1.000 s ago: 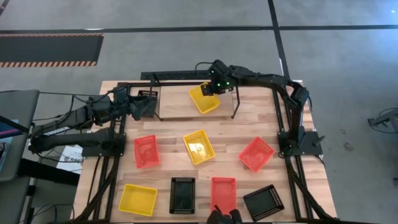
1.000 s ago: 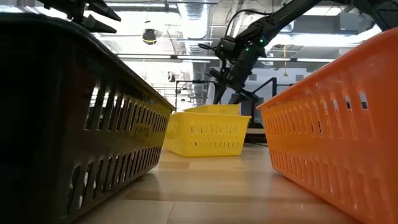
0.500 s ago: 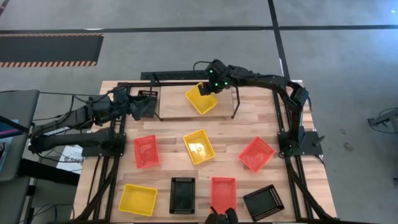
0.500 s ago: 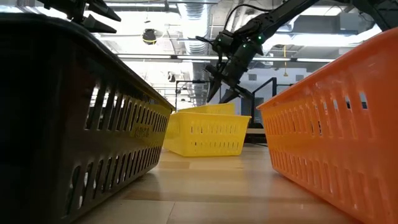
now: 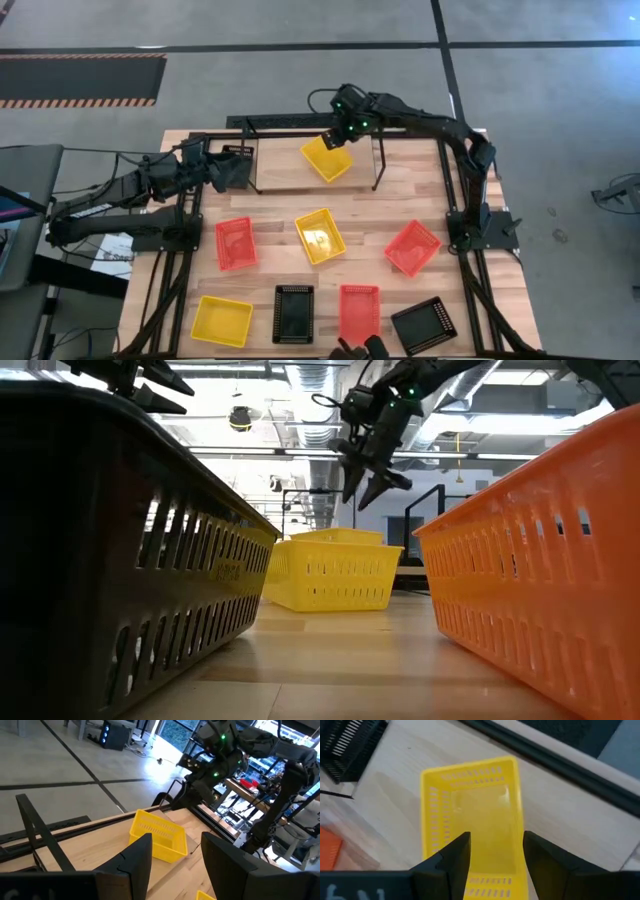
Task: Stack baskets on shelf by color
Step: Adjust the yellow basket on the shelf
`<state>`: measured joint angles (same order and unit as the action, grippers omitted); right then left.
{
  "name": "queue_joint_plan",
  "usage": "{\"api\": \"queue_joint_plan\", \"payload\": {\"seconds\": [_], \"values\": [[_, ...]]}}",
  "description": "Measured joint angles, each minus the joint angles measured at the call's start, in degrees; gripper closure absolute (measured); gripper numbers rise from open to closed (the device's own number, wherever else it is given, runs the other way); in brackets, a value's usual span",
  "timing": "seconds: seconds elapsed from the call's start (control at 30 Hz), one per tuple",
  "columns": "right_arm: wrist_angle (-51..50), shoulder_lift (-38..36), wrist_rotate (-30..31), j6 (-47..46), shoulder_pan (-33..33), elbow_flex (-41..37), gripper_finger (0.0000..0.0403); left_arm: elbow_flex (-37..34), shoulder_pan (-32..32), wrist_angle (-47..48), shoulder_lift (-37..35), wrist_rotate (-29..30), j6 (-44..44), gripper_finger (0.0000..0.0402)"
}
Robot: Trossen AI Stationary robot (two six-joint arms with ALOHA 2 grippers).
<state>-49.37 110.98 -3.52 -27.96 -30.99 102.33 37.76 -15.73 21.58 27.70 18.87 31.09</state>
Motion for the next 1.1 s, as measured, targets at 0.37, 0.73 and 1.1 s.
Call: {"api": "queue_joint_plan", "payload": {"seconds": [0.37, 0.73, 1.1], "values": [[1.3, 0.0, -0.9, 5.7, 2.8, 0.2, 0.0387, 0.0, 0.0, 0.0, 0.0, 0.0, 0.0, 0.0244], [-3.8, 2.8, -1.0, 7.1, 2.7, 0.2, 0.0400, 0.0, 0.0, 0.0, 0.0, 0.0, 0.1, 0.0244], [-6.6, 9.6, -0.2, 9.1, 3.7, 0.3, 0.0401, 0.0, 0.0, 1.6, 0.0, -0.2, 1.7, 0.0244]]}}
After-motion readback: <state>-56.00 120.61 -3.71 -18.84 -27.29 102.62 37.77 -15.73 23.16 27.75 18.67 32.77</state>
